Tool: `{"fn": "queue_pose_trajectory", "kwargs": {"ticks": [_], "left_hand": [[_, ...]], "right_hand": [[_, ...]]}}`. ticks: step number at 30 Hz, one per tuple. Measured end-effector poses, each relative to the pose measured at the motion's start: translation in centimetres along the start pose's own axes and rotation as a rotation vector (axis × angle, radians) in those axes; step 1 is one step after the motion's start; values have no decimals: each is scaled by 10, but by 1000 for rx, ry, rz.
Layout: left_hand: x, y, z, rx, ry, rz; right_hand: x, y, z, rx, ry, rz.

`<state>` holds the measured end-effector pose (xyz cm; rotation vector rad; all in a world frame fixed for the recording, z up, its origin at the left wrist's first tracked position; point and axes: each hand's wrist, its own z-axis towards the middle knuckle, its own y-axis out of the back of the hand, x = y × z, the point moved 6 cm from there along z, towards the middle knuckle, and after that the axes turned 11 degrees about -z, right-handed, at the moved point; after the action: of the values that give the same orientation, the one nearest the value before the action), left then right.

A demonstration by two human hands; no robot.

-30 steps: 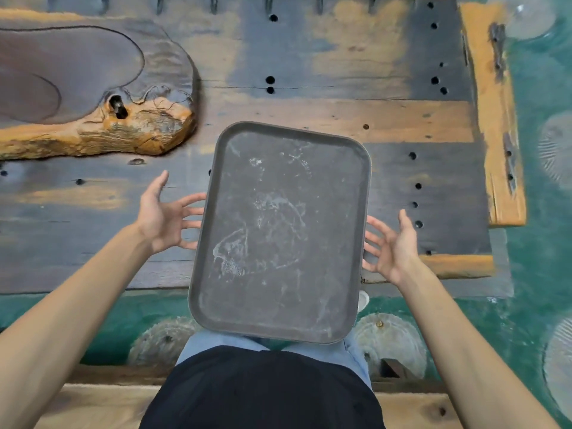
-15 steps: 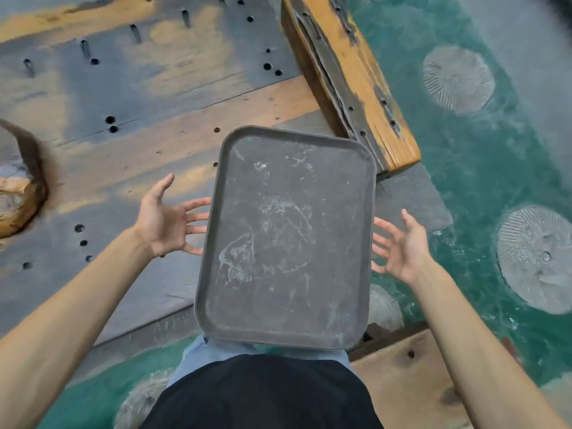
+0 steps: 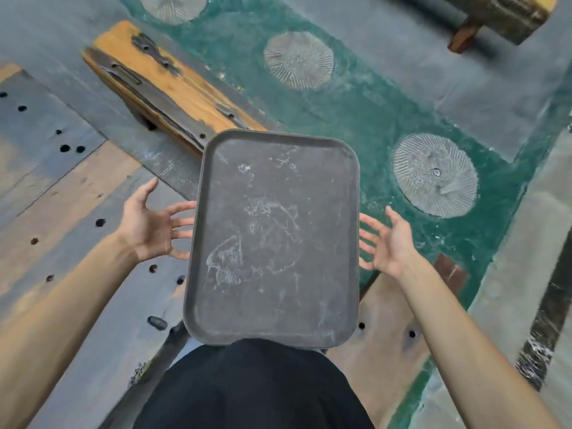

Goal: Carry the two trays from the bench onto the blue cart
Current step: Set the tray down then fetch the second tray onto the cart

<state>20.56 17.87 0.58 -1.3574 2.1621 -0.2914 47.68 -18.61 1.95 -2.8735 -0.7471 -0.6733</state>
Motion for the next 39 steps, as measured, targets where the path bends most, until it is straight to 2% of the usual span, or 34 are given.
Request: {"fn": "queue_pose_trajectory", "kwargs": {"ticks": [8,24,31,39], "left_hand": [[-52,-137,73,96,94,214],[-138,-406,252,251,278,569],[-117,-525,304,310,309,772],[-35,-686,351,447,383,990]], "right_hand": [[30,85,4,-115,26,206],[123,203,23,-388,17,600],[118,257,15,-468,26,813],[81,348,13,-591,49,1063]]}}
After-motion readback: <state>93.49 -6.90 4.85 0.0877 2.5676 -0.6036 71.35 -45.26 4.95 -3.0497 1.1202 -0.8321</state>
